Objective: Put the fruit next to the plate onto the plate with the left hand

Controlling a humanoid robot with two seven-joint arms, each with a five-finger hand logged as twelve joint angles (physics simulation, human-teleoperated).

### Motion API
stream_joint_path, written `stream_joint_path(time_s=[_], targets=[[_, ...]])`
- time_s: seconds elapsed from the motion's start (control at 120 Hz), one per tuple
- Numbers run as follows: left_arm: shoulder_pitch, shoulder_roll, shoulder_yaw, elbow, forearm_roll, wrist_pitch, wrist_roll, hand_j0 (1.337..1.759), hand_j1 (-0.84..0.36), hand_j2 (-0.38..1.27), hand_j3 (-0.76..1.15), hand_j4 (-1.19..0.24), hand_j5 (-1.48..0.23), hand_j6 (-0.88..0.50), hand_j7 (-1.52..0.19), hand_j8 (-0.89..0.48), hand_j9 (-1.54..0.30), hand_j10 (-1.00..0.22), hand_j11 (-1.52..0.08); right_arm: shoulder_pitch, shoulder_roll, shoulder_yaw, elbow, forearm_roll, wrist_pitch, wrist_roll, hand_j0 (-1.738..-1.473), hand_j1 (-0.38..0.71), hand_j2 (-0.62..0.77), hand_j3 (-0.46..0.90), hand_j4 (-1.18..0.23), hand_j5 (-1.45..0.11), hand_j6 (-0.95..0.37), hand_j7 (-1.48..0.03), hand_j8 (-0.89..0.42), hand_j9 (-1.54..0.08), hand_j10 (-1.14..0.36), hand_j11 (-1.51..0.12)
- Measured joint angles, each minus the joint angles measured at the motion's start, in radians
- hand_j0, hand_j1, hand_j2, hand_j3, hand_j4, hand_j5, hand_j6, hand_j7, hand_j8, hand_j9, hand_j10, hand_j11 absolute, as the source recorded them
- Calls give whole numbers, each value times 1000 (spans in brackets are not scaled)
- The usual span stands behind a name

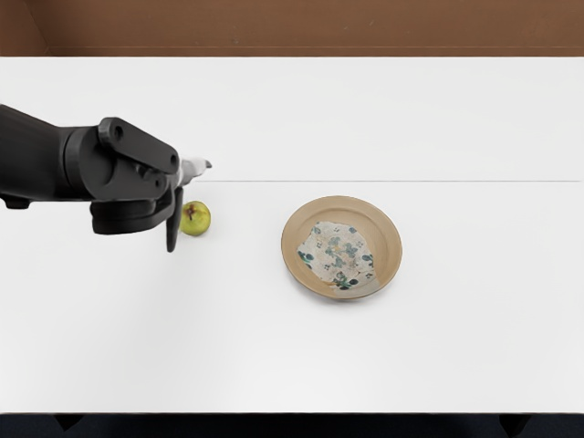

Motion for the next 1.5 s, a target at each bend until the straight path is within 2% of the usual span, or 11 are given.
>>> stream_joint_path(time_s=[0.333,0.642,1.0,1.242,1.5], targets=[[48,0,-21,1,-9,78,-8,1658,212,23,0,-115,-149,-115,-149,-115,-148,-114,-148,0,0,0,0,0,0,0,-1658,-331,-3,0,-15,-19,-15,-19,-15,-19,-15,-19],[87,0,-47,1,-5,92,-10,1658,123,38,0,-189,-246,-189,-246,-189,-246,-189,-246,0,0,0,0,0,0,0,-1658,-331,-3,0,-15,-20,-15,-20,-15,-20,-15,-20],[88,0,-37,16,-20,126,-10,1658,97,42,0,-211,-273,-211,-273,-211,-273,-211,-273,0,0,0,0,0,0,0,-1658,-331,-3,0,-15,-20,-15,-20,-15,-20,-15,-20],[127,0,-40,18,-46,181,-10,1658,93,43,0,-214,-278,-214,-278,-214,-278,-214,-278,0,0,0,0,0,0,0,-1658,-331,-3,0,-15,-19,-15,-19,-15,-19,-15,-19],[128,0,-47,18,-50,186,-21,1658,91,43,0,-216,-280,-216,-280,-216,-280,-216,-280,0,0,0,0,0,0,0,-1658,-331,-3,0,-15,-19,-15,-20,-15,-20,-15,-20]])
